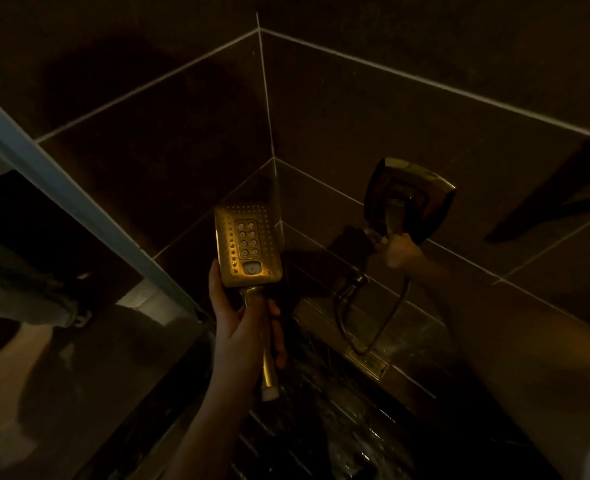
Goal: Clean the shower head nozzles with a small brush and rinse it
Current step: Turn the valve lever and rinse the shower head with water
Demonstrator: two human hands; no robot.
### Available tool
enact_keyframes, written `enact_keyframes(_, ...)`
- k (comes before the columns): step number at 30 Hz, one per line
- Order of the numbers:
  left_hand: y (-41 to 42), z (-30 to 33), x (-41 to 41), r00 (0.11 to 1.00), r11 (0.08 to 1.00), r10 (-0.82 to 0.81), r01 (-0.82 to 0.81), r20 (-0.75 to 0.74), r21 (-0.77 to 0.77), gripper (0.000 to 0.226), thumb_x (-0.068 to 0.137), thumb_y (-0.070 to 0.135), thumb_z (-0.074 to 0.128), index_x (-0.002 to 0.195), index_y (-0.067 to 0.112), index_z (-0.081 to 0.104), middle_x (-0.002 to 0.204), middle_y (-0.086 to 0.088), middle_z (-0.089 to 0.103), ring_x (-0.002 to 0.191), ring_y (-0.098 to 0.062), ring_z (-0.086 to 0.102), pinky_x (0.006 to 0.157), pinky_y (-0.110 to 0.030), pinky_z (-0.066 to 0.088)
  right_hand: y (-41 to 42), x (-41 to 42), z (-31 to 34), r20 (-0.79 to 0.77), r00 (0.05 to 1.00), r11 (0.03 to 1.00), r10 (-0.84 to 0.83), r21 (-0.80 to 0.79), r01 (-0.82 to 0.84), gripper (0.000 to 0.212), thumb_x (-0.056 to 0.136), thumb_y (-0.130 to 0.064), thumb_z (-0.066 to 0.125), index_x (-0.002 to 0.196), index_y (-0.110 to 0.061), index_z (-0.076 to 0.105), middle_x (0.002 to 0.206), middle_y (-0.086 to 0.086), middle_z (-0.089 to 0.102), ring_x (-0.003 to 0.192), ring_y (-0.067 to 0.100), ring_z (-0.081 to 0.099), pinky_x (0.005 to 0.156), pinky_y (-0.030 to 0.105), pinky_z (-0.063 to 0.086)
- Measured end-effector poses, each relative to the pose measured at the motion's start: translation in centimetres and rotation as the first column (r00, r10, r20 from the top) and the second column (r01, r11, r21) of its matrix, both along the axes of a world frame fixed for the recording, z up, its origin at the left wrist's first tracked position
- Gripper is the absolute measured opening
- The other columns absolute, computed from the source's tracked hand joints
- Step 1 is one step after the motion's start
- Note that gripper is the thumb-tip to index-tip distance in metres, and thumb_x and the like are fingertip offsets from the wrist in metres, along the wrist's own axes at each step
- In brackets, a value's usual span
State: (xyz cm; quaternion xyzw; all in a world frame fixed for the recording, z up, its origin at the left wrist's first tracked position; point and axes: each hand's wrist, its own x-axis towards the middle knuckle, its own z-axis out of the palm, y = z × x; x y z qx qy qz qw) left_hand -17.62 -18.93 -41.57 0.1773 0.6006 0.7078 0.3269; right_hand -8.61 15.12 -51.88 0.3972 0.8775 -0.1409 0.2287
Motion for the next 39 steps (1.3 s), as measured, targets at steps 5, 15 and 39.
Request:
enact_keyframes(5, 0.0, -0.3, 0.7, 1.0, 1.0, -0.012, 0.013, 0.026, -0.026, 0.071, 0.1, 0.023, 0.049, 0.143, 0.07, 0.016, 0.088, -0.016, 0.063, 0.045, -0.027, 0.05, 0.042, -0.031, 0.048, -0.2, 0.1, 0.8, 0.003, 0.999, 0.998, -0.054, -0.011, 0.054, 0.04, 0.102, -0.017, 0.035, 0.14, -0.016, 0.045, 0.142, 0.016, 0.042, 0.128, 0.039, 0.04, 0.104, 0.043, 0.039)
enact_keyframes(15, 0.5, -4.5, 0.6, 0.983, 0.961, -0.184, 0.186, 0.028, -0.205, 0.074, 0.107, 0.014, 0.042, 0.152, 0.058, 0.003, 0.085, -0.013, 0.062, 0.045, -0.022, 0.054, 0.039, -0.03, 0.047, -8.0, 2.9, 4.9, -0.138, 0.91, 0.917, -0.391, -0.143, 0.372, 0.024, 0.097, -0.006, 0.049, 0.115, 0.004, 0.062, 0.119, 0.019, 0.062, 0.108, 0.033, 0.063, 0.081, 0.034, 0.052)
enact_keyframes(39, 6.9, -6.6, 8.1, 0.861, 0.832, -0.484, 0.509, 0.158, -0.222, 0.07, 0.109, 0.015, 0.038, 0.147, 0.066, 0.01, 0.08, -0.01, 0.057, 0.046, -0.02, 0.049, 0.038, -0.027, 0.042, -13.0, 7.6, 9.4, -0.298, 0.674, 0.729, -0.676, -0.406, 0.552, 0.049, 0.098, -0.033, 0.05, 0.135, -0.004, 0.035, 0.137, 0.019, 0.05, 0.122, 0.034, 0.052, 0.096, 0.041, 0.045)
